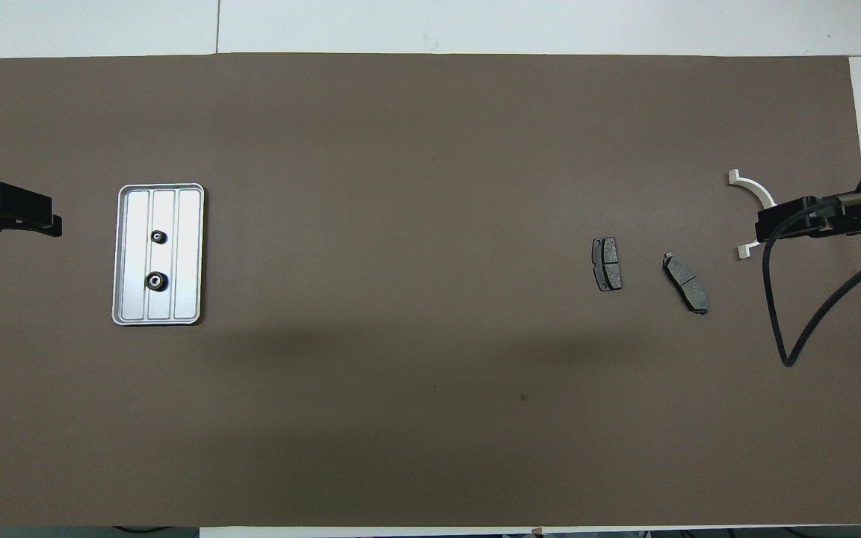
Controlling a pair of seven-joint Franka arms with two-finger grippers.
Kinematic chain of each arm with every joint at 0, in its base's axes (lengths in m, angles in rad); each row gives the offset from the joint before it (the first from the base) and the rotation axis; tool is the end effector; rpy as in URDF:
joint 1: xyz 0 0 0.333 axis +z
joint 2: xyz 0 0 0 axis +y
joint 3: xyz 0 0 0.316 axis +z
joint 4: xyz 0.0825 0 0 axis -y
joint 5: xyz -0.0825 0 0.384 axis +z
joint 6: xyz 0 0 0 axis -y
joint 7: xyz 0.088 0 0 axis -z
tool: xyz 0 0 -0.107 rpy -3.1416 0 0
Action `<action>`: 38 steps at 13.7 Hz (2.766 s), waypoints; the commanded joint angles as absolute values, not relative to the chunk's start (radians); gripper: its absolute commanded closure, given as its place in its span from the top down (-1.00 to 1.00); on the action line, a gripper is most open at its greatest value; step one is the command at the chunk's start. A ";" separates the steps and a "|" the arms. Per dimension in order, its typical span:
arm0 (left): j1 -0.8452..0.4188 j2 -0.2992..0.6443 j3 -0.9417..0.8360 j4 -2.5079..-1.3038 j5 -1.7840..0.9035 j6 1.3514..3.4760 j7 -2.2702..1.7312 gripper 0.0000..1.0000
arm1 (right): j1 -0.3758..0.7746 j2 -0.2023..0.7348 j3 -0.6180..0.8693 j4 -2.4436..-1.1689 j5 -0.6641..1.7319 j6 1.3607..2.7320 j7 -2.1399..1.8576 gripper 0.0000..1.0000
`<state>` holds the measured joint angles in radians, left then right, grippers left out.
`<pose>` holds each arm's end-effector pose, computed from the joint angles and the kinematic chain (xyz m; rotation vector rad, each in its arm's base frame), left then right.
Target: Place bearing gear from tray to pile
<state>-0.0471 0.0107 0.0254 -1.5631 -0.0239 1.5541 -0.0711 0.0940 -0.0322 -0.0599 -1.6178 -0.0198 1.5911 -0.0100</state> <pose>0.5558 -0.0147 0.6208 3.1178 0.0768 -0.0324 0.5458 0.0160 0.6218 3.1230 0.0695 0.0088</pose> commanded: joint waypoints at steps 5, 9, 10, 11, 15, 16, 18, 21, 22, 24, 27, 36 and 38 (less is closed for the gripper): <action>-0.035 0.018 0.021 -1.552 -0.034 1.546 -0.063 1.00 | 0.069 -0.025 -0.041 -1.597 -0.017 1.568 -0.026 1.00; -0.034 0.014 0.028 -1.583 -0.021 1.604 -0.071 1.00 | 0.069 -0.025 -0.041 -1.597 -0.018 1.568 -0.026 1.00; -0.035 0.000 0.026 -1.647 -0.014 1.682 -0.069 1.00 | 0.069 -0.025 -0.041 -1.597 -0.018 1.568 -0.026 1.00; -0.035 -0.012 0.026 -1.720 -0.002 1.751 -0.064 1.00 | 0.069 -0.026 -0.041 -1.597 -0.018 1.568 -0.026 1.00; -0.023 0.011 0.028 -1.902 0.028 1.957 -0.023 1.00 | 0.069 -0.025 -0.041 -1.597 -0.014 1.568 -0.028 1.00; -0.009 0.011 0.028 -1.960 0.029 2.023 -0.021 1.00 | 0.069 -0.025 -0.041 -1.597 -0.012 1.568 -0.028 1.00; -0.005 0.021 0.028 -2.041 0.029 2.145 -0.021 0.88 | 0.067 -0.026 -0.041 -1.598 -0.012 1.568 -0.031 1.00; 0.021 0.049 0.026 -2.091 0.029 2.216 -0.018 0.42 | 0.066 -0.025 -0.041 -1.600 -0.014 1.568 -0.035 1.00; 0.021 0.072 0.026 -2.094 0.029 2.229 -0.018 0.42 | 0.066 -0.023 -0.041 -1.604 -0.014 1.568 -0.034 1.00; 0.014 0.124 0.026 -2.121 0.031 2.291 -0.018 0.41 | 0.064 -0.023 -0.041 -1.606 -0.014 1.568 -0.034 1.00; 0.006 0.152 0.025 -2.161 0.029 2.342 -0.040 0.40 | 0.055 -0.023 -0.041 -1.609 -0.014 1.568 -0.034 1.00; -0.020 0.179 0.023 -2.195 0.028 2.384 -0.094 0.23 | 0.051 -0.021 -0.037 -1.617 -0.012 1.580 -0.034 1.00; -0.020 0.183 0.023 -2.197 0.029 2.384 -0.089 0.16 | 0.051 -0.021 -0.038 -1.617 -0.012 1.580 -0.035 1.00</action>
